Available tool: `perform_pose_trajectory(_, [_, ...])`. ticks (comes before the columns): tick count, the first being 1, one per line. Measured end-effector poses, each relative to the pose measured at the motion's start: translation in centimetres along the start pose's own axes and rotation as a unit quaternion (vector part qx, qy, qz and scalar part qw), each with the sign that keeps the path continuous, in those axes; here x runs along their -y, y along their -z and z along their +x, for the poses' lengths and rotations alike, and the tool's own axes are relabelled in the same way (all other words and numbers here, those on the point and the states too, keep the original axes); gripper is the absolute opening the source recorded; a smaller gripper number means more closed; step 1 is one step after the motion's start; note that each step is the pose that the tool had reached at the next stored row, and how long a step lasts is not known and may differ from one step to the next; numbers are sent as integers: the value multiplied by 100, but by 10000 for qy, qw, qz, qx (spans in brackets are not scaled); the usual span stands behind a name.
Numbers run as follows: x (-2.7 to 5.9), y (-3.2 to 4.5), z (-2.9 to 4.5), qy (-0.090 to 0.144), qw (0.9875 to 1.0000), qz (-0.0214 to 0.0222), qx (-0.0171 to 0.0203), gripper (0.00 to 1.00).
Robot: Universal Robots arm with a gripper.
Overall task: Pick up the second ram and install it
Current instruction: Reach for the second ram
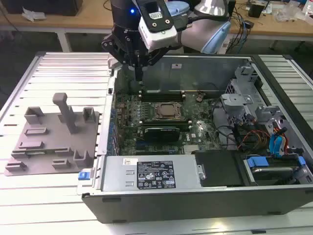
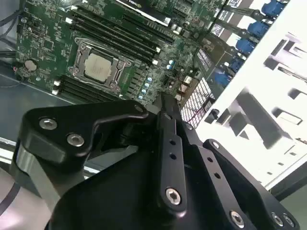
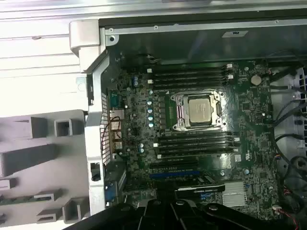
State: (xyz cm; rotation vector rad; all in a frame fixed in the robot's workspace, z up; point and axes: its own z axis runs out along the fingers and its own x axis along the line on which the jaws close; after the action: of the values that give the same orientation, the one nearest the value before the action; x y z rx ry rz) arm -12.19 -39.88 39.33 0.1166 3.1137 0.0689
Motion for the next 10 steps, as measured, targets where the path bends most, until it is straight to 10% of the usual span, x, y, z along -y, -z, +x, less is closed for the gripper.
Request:
perform_pose_trajectory(3, [22,7,293,0,10000,0,0,8])
perform_pose_trajectory(10, [37,8,495,0,10000,0,0,8])
